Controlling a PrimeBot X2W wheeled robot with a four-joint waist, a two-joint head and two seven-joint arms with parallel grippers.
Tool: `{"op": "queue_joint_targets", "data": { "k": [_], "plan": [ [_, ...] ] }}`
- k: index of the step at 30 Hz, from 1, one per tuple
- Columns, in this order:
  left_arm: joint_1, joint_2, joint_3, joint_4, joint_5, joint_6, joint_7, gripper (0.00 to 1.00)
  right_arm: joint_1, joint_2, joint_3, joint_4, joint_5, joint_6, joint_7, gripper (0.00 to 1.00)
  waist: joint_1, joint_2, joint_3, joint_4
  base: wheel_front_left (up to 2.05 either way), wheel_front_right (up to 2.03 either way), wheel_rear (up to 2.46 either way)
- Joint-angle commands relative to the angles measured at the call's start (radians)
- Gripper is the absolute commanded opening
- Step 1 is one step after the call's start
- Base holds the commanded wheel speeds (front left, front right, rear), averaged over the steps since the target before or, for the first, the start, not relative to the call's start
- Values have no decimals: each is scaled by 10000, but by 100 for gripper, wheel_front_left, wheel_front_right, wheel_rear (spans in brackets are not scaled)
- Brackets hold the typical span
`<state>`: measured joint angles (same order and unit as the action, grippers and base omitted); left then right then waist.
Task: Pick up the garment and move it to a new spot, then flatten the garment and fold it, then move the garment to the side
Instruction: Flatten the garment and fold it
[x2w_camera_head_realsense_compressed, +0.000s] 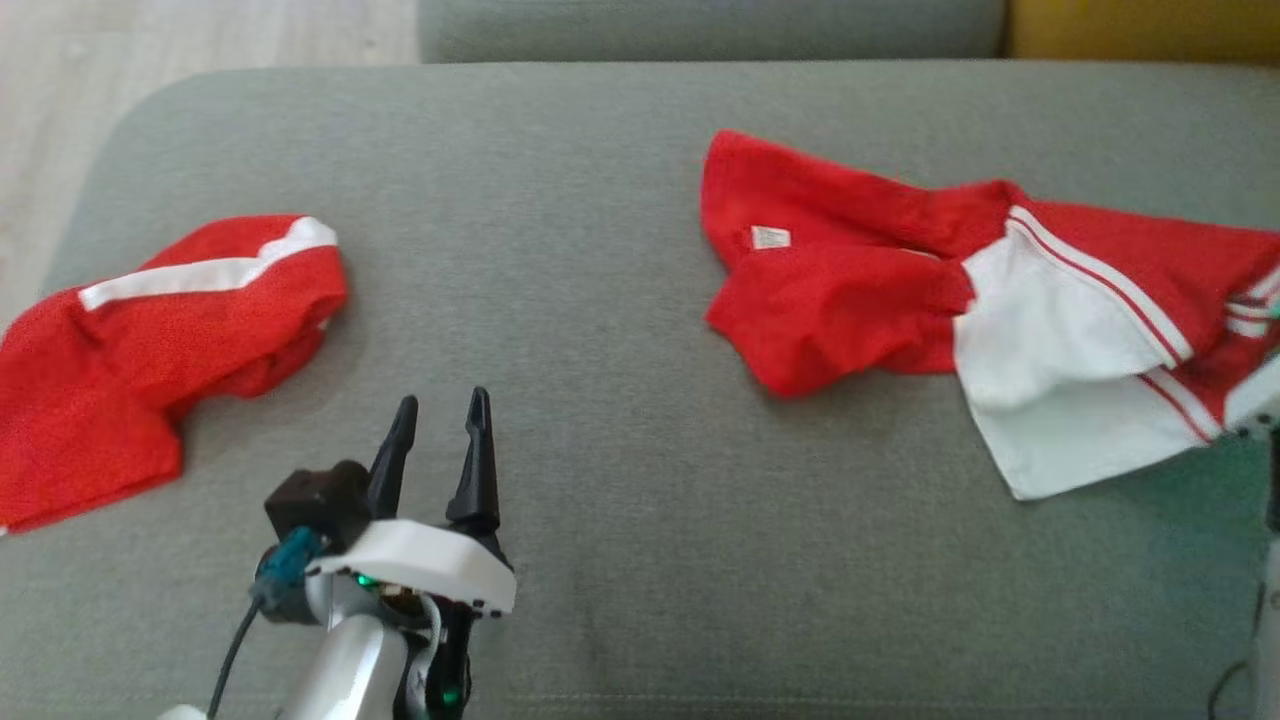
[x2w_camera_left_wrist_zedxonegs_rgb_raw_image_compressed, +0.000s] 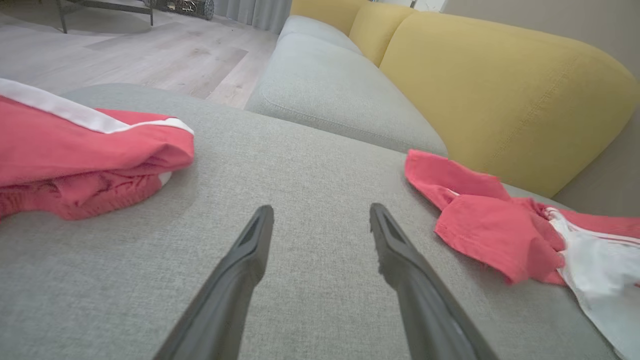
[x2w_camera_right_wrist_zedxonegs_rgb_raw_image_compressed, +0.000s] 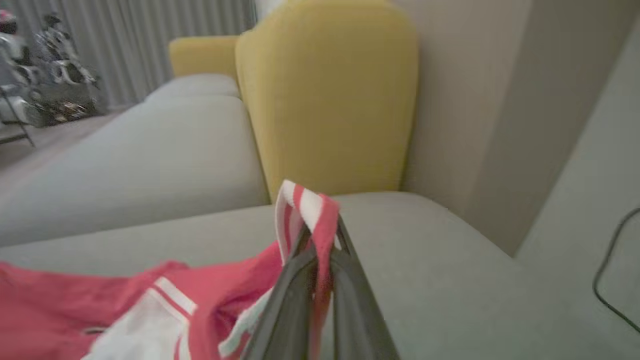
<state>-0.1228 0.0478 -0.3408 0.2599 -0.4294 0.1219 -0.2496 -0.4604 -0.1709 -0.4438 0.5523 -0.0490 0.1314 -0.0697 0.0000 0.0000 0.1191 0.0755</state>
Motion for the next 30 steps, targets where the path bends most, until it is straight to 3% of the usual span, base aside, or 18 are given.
{"op": "queue_joint_targets", "data": {
  "k": [1,2,3,12,17,23,30],
  "plan": [
    [-512,24,380,-273,105,-57,-122,100,-533,-53,-101,-227,-403,-7,119,0,0,0,181,-279,0,0,0],
    [-529,24,383,-246,123,-71,-122,100,-534,-32,-352,-101,-759,-7,191,85,0,0,205,-349,0,0,0],
    [-548,24,378,-213,140,-86,-122,100,-569,32,-538,-5,-1060,-7,222,100,0,0,221,-407,0,0,0],
    [-661,24,390,-128,116,-91,-122,100,-739,712,58,-204,-1859,-7,-640,100,0,0,48,-700,0,0,0],
    [-616,24,418,-338,40,-91,-122,100,-249,970,1436,-961,-1056,-7,-1368,100,0,0,-209,-754,0,0,0],
    [-501,24,509,-706,-29,-64,-122,100,1329,1129,3157,-2687,49,-7,-1725,100,0,0,-377,-754,0,0,0],
    [-268,24,516,-931,10,-77,-122,100,3283,1201,4352,-3998,784,-7,-1865,100,0,0,-386,-708,0,0,0]
  ]
}}
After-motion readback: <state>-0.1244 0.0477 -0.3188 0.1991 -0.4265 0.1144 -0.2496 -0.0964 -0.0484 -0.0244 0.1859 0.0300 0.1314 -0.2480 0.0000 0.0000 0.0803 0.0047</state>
